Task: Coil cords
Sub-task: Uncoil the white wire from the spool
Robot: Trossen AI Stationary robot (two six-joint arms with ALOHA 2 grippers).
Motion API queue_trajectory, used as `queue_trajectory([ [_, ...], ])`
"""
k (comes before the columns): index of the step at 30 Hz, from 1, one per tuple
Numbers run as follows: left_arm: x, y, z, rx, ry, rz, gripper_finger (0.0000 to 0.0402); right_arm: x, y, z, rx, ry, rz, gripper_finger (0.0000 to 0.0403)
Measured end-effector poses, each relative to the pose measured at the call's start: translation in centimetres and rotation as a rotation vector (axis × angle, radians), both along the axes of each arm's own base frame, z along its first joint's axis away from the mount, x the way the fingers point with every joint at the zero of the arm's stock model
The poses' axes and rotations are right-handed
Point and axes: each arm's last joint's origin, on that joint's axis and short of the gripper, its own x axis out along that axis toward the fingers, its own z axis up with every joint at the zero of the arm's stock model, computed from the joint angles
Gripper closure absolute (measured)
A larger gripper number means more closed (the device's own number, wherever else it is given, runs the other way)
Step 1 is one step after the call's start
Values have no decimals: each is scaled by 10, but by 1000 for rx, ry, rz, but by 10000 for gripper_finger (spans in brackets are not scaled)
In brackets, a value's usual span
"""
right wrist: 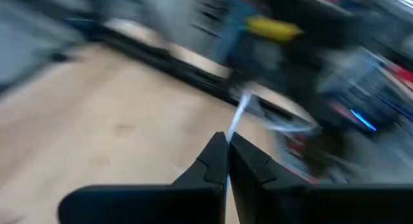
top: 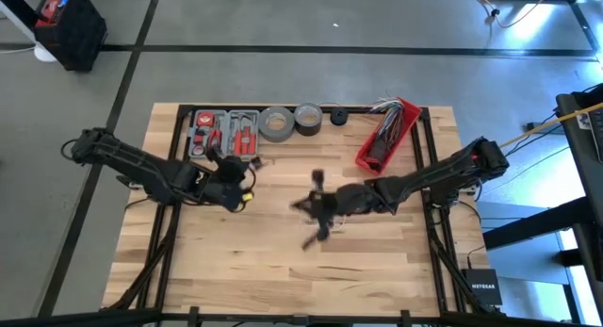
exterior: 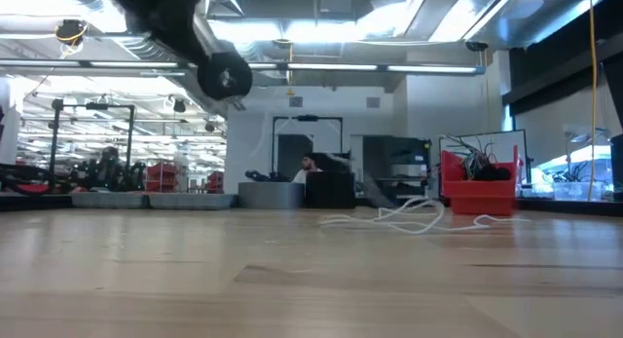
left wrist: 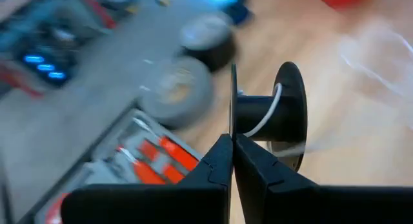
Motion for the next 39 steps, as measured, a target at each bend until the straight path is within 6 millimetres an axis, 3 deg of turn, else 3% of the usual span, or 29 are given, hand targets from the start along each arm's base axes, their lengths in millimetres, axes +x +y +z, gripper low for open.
queue_trajectory([
  [4,1,5,4,82,-86,103,396,7,16,-13,-49,10,210,391],
  [10,4,-5,10,144,-148,79,396,22,8,-45,-68,112,195,391],
  [17,6,-26,16,198,-139,-61,396,21,-37,-68,-84,343,-92,391],
  [22,3,-38,14,228,-16,-238,396,12,-56,-75,-159,456,-326,391],
  [30,-5,-50,2,378,236,-396,396,-13,-67,-60,-276,473,-666,391],
  [39,12,-63,-26,704,500,-387,396,-27,-65,-27,-130,316,-726,391],
])
